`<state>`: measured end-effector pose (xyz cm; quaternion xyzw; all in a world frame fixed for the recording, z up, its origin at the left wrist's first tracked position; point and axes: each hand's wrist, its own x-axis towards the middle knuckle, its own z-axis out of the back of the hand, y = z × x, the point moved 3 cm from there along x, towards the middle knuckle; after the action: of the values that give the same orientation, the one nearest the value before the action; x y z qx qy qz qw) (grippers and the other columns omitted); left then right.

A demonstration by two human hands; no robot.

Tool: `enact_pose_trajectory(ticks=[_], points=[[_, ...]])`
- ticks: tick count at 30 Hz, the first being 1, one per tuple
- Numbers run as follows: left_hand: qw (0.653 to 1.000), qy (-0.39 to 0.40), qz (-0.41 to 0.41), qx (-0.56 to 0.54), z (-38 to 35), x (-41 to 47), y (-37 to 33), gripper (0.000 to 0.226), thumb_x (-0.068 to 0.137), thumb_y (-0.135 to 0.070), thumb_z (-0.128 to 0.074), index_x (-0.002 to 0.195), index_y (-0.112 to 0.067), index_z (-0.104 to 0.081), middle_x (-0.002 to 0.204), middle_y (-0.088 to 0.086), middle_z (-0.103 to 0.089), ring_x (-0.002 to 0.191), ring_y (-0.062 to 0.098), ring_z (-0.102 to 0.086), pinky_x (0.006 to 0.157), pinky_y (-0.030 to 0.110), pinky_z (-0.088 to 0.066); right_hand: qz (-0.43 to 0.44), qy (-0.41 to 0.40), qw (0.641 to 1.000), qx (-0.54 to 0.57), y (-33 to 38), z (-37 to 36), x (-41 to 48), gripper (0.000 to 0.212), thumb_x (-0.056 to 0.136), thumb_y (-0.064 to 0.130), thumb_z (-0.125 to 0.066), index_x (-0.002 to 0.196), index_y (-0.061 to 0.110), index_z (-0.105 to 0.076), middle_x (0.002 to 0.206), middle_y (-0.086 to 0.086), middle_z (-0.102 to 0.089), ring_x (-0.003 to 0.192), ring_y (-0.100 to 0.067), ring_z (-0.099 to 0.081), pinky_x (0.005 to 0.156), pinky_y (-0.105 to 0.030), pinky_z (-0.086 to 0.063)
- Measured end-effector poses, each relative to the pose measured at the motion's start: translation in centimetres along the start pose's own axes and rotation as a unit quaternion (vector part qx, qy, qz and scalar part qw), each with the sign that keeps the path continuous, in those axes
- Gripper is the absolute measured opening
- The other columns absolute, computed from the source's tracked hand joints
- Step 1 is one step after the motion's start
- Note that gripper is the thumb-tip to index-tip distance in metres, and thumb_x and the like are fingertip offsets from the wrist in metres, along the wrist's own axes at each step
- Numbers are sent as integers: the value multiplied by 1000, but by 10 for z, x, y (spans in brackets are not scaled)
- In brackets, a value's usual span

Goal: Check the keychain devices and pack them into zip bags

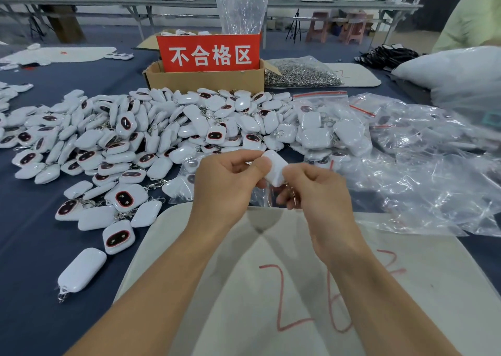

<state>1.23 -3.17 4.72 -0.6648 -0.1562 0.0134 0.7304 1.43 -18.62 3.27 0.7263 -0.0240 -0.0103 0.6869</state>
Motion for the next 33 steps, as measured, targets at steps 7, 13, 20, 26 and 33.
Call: enact_pose_trajectory(ticks=[7,13,20,26,33], points=[[999,14,-27,-9,-2,-1,-3,9,80,-36,-75,79,-42,-81,74,-6,-78,70,9,-73,73,29,-60,148,12,976,-157,6,-10,-11,31,86,27,-74,111,44,-69,94,16,-75,80,-10,-72,72,-26,-60],[913,45,-177,364,-2,-2,-1,65,74,-29,-62,139,-36,-63,137,-12,-63,132,10,-51,113,27,-39,-34,-94,988,118,3,11,4,28,108,22,-49,92,8,-67,83,-11,-78,48,-17,-54,43,-25,-38],[807,157,-130,554,-3,8,20,109,66,-52,-56,164,-27,-15,157,-4,-45,150,13,-30,129,42,-1,-51,-124,991,29,-8,11,10,25,99,30,-66,82,14,-75,60,-7,-69,42,-13,-48,40,-19,-37],[884,82,-123,444,0,9,16,99,68,-21,-64,159,-32,-29,118,-17,-69,121,2,-38,124,27,-4,-43,-100,993,-45,-16,4,10,11,87,29,-73,86,19,-76,63,1,-71,48,-11,-59,53,-26,-44],[914,85,-142,371,2,6,9,105,70,-7,-81,155,-45,-32,119,-29,-63,116,-24,-25,123,31,-18,-7,25,997,-74,-14,-6,10,35,89,-5,-55,99,21,-76,71,6,-71,56,-12,-55,58,-24,-45]])
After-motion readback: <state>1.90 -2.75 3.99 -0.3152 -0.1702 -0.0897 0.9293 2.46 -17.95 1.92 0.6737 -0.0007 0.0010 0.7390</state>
